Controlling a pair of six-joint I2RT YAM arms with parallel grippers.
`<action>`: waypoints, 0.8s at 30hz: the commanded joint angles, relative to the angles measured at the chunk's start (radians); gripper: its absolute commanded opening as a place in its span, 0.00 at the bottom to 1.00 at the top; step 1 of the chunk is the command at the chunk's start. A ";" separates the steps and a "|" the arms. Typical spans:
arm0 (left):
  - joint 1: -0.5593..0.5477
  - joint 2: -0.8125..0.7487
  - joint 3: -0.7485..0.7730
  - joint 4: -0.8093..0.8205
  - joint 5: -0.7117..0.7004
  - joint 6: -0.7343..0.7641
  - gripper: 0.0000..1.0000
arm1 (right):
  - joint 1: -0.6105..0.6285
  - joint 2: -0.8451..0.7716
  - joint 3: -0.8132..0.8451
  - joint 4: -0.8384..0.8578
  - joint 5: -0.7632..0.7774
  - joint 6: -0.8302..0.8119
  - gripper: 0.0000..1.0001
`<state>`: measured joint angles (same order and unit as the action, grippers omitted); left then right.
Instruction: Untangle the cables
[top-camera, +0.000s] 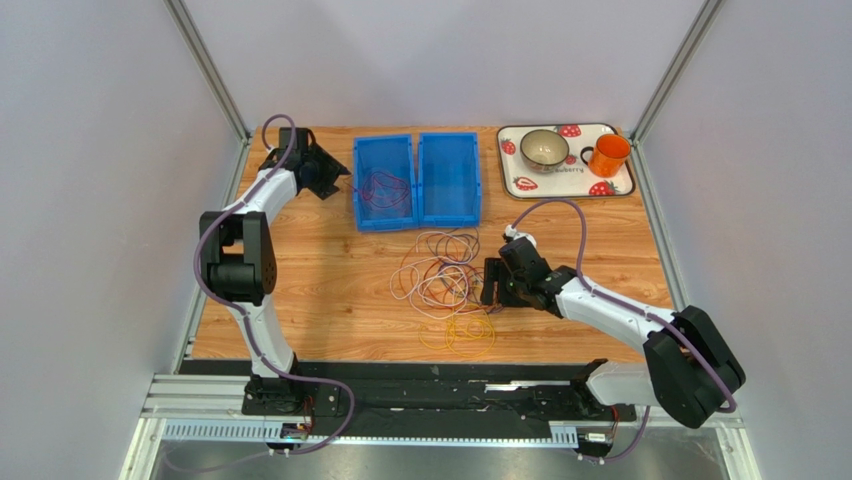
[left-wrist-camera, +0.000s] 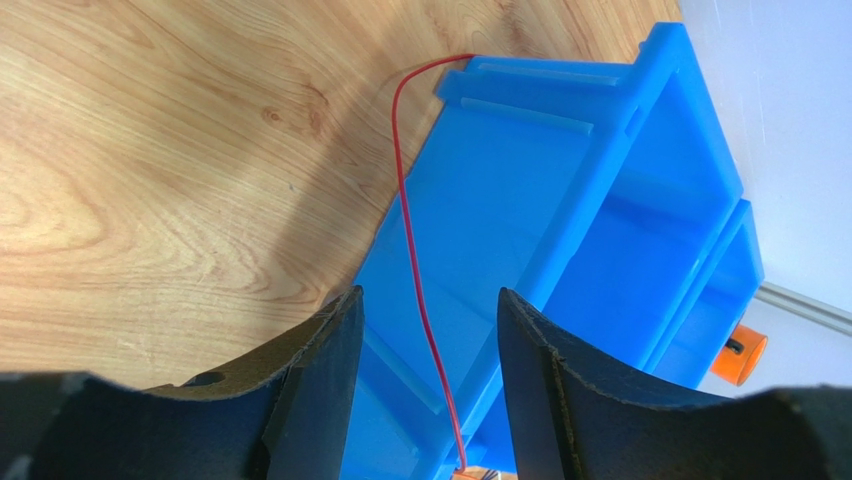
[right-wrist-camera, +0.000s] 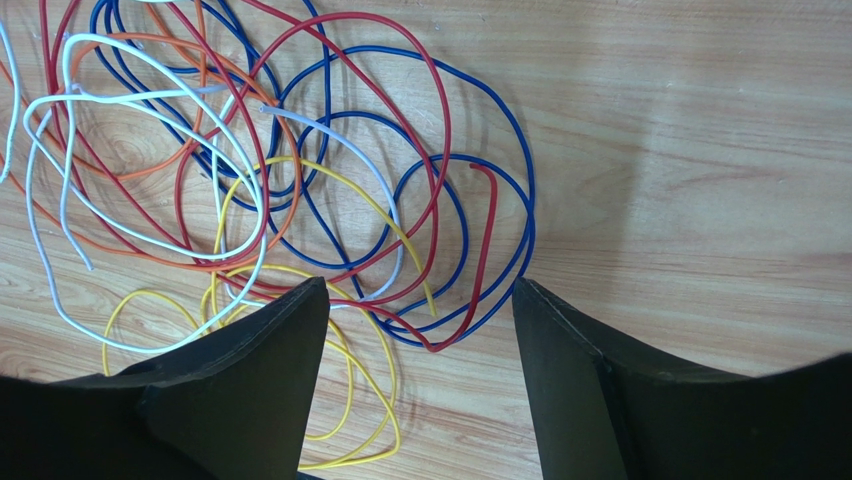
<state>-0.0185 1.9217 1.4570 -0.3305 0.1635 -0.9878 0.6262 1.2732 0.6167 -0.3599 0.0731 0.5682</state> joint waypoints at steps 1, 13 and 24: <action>0.006 0.020 -0.006 0.056 0.030 -0.015 0.58 | 0.003 0.006 0.038 0.022 0.005 -0.002 0.72; 0.006 0.050 0.016 0.059 0.062 0.000 0.11 | 0.004 0.026 0.048 0.025 0.005 -0.004 0.71; -0.080 -0.157 0.157 -0.085 -0.133 0.276 0.00 | 0.004 0.048 0.058 0.039 -0.013 -0.001 0.71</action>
<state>-0.0406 1.9194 1.4925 -0.3878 0.1261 -0.8734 0.6262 1.3075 0.6296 -0.3576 0.0715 0.5682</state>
